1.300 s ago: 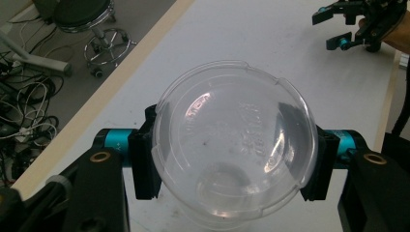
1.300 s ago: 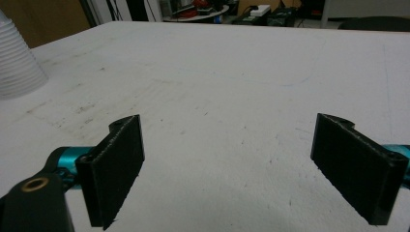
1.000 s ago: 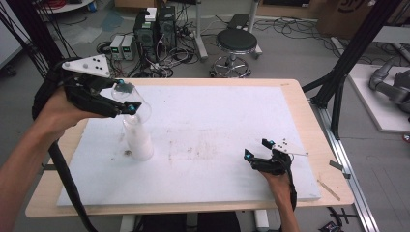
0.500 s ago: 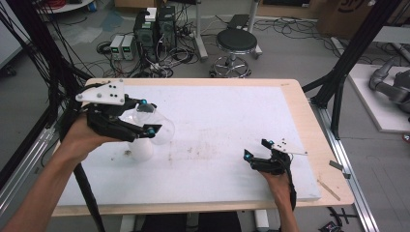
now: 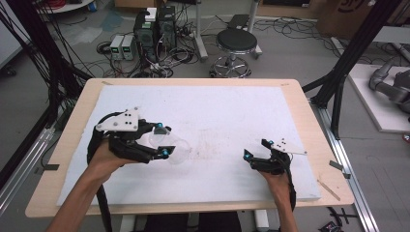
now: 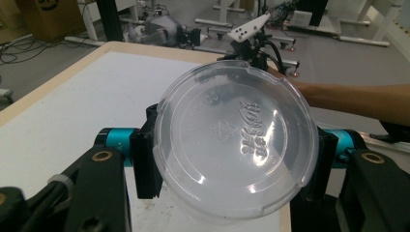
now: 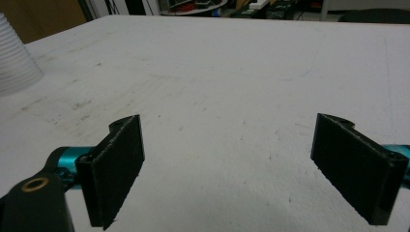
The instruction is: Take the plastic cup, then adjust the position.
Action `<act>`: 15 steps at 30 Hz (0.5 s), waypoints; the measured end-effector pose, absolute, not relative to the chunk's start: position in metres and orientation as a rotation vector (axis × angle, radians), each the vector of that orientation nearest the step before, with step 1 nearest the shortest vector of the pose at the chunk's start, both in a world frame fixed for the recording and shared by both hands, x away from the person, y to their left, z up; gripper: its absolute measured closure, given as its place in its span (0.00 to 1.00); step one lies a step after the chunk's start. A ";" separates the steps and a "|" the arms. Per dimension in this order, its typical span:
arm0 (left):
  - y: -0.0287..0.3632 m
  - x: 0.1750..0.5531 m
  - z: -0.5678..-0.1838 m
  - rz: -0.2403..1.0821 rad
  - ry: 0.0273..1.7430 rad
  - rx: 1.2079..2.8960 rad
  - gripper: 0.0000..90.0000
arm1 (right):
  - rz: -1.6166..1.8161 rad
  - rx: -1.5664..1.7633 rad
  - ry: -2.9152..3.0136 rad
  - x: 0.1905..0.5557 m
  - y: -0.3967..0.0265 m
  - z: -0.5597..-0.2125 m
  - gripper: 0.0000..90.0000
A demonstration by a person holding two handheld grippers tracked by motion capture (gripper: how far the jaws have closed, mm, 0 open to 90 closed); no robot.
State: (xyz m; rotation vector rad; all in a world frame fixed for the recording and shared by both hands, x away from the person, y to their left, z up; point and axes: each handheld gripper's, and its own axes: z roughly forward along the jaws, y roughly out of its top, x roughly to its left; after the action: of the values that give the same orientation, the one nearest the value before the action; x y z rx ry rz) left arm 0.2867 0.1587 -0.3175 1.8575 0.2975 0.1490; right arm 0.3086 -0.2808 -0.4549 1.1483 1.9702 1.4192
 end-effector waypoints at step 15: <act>0.157 0.281 -0.333 0.176 0.307 1.845 0.44 | 1.437 1.141 1.976 0.309 -0.282 -0.455 0.13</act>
State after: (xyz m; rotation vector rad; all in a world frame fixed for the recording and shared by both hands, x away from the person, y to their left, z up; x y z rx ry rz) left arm 0.2815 0.1574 -0.3329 1.8445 0.3065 0.1760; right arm 0.3087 -0.2817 -0.4549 1.1410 1.9764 1.4372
